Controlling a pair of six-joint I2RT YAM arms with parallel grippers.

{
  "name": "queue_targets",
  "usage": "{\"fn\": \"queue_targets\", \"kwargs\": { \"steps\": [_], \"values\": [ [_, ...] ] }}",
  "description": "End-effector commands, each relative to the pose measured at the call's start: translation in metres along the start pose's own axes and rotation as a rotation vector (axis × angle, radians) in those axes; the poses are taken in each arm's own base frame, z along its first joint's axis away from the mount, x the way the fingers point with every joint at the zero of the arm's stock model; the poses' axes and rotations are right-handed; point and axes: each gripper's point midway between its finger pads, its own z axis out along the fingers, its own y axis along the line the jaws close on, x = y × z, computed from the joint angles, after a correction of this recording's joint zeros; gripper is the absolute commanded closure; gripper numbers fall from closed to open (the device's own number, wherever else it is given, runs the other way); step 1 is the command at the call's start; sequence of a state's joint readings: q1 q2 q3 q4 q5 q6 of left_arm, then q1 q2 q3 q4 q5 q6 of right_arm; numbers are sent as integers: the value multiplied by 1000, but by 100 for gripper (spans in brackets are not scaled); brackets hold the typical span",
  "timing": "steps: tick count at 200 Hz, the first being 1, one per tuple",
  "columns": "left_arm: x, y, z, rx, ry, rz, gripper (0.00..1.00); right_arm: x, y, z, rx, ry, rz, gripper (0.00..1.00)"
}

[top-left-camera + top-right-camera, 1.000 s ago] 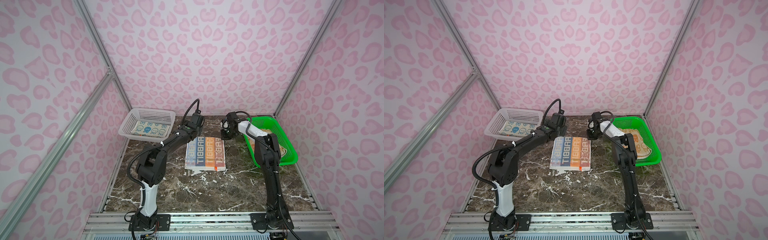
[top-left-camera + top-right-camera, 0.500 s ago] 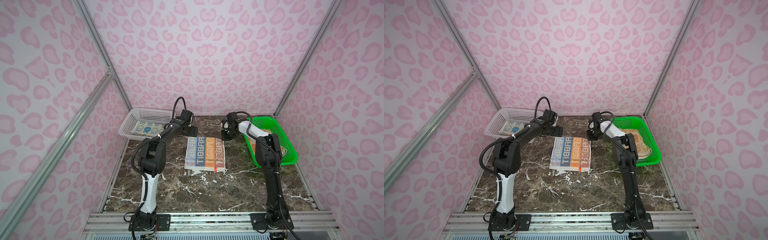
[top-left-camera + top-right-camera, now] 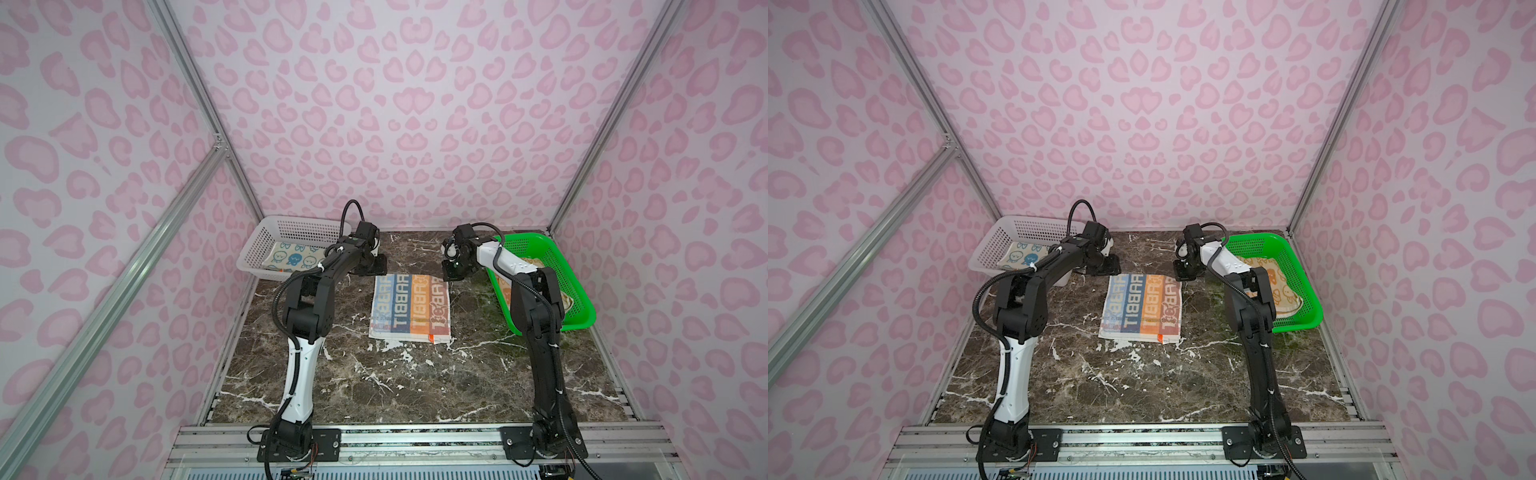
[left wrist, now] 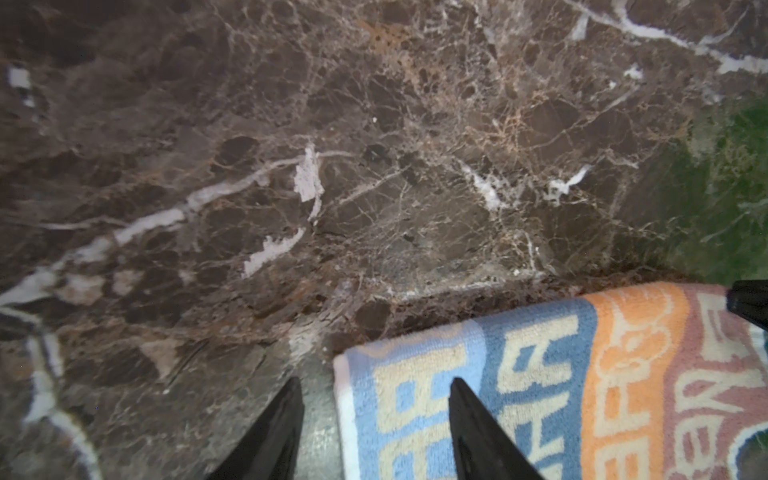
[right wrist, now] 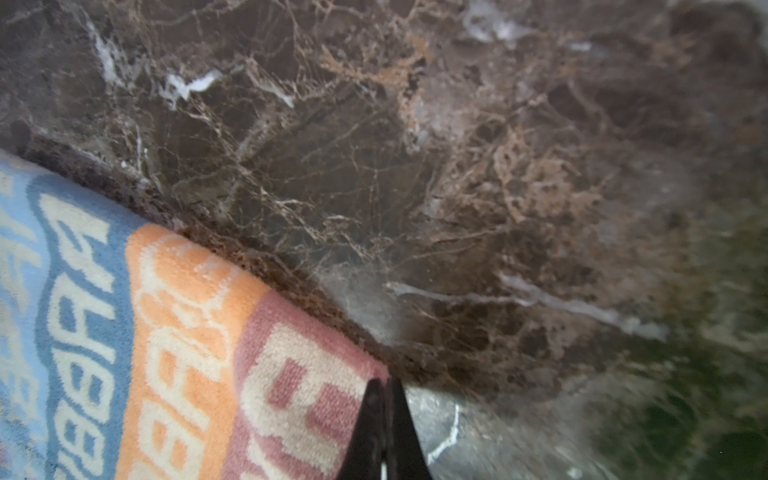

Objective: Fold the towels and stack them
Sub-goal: 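Lower both grippers and pinch the towel's far folded edge, then lift the pinched edge and fold it toward the robot with both grippers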

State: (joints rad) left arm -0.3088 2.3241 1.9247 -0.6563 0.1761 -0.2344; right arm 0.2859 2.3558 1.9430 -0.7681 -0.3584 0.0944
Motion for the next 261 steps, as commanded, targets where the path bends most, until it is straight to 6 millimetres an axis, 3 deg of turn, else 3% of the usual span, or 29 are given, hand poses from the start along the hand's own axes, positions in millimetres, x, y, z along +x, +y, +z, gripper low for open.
{"fn": "queue_targets", "kwargs": {
  "steps": [1, 70, 117, 191, 222, 261],
  "values": [
    [5, 0, 7, 18, 34, -19, 50, 4, -4, 4, 9, 14, 3, 100],
    [14, 11, 22, -3, 77, -37, 63, 5, -5, 4, 11, 16, 2, 100],
    [21, 12, 25, -7, 104, -39, 80, 5, -10, 4, 17, 18, 12, 100],
    [35, 12, 28, 7, 140, -40, 97, 2, -12, 2, 8, 9, 29, 100],
    [20, 8, 18, 20, 100, -37, 97, -3, -8, -5, -5, 0, 30, 100],
    [-18, 7, -25, 8, -49, -51, 97, -11, 0, -22, -17, -28, 19, 100]
  ]
}}
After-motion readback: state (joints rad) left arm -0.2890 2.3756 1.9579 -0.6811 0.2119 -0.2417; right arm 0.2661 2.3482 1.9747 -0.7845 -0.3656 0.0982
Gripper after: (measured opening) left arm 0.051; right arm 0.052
